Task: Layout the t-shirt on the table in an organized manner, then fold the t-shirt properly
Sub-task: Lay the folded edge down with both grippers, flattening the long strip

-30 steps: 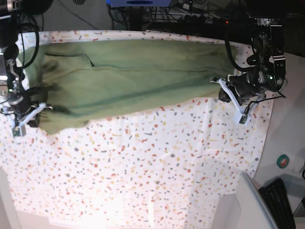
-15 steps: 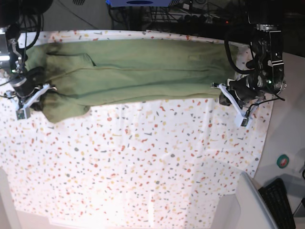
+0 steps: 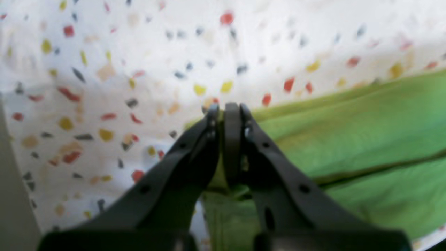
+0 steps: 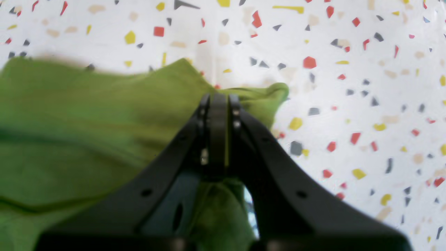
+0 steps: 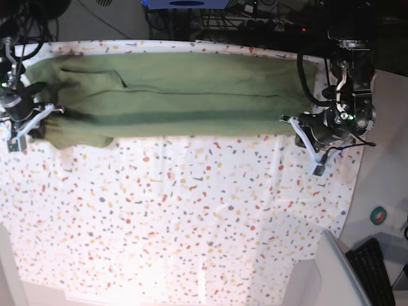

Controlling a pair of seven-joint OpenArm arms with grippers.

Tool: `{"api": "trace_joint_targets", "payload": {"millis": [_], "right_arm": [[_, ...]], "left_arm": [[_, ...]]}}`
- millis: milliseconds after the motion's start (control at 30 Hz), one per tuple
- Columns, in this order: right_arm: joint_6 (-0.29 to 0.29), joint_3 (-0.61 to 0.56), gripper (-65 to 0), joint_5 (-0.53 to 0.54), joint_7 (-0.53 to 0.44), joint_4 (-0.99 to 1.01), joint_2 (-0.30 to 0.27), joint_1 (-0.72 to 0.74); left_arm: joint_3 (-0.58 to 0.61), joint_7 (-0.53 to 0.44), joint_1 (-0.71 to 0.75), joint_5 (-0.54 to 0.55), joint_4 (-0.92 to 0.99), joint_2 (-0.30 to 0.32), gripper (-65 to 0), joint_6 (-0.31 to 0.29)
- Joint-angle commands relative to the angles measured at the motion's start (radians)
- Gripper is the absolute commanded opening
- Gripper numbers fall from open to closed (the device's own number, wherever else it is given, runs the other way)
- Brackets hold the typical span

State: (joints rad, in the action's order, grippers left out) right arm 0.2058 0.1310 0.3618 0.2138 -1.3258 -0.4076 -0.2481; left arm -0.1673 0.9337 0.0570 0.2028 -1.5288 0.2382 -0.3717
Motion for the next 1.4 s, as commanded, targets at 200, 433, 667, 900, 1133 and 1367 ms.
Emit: {"api": "trace_joint_targets", "payload": {"millis": [200,433,667,900,1133,1367], "right_arm": [[-0.003,0.005,-65.0,0.003,0.006,-0.018,0.034,-0.043],[-0.003,0.006,-65.0,0.003,0.006,-0.011,0.037,-0.046],[-0.003,0.008,-65.0,0.003,0.006,-0.016,0.034,-0.029],[-0.003,0.008,-65.0,0.003,0.025,-0.079,0.034,-0.059],[-0.003,0.048,-65.0,0.001,0.062,-0.031,0.034,-0.041],[0.005,0.092,-65.0,0.001,0.063,-0.041,0.034,-0.063]], "left_arm": [[0.001,-0.02,0.027,-0.007,-0.034,-0.007,-65.0,-0.005],[0.004,-0.02,0.057,-0.013,-0.036,-0.003,-65.0,-0.005],[-0.002,-0.02,0.068,-0.013,-0.037,0.0,-65.0,-0.005],[0.008,-0.02,0.065,-0.015,-0.026,-0.003,-65.0,-0.002],[0.007,-0.02,0.057,-0.016,-0.025,0.0,-65.0,-0.002],[0.01,-0.02,0.057,-0.016,0.018,0.025,-65.0,-0.002]]}}
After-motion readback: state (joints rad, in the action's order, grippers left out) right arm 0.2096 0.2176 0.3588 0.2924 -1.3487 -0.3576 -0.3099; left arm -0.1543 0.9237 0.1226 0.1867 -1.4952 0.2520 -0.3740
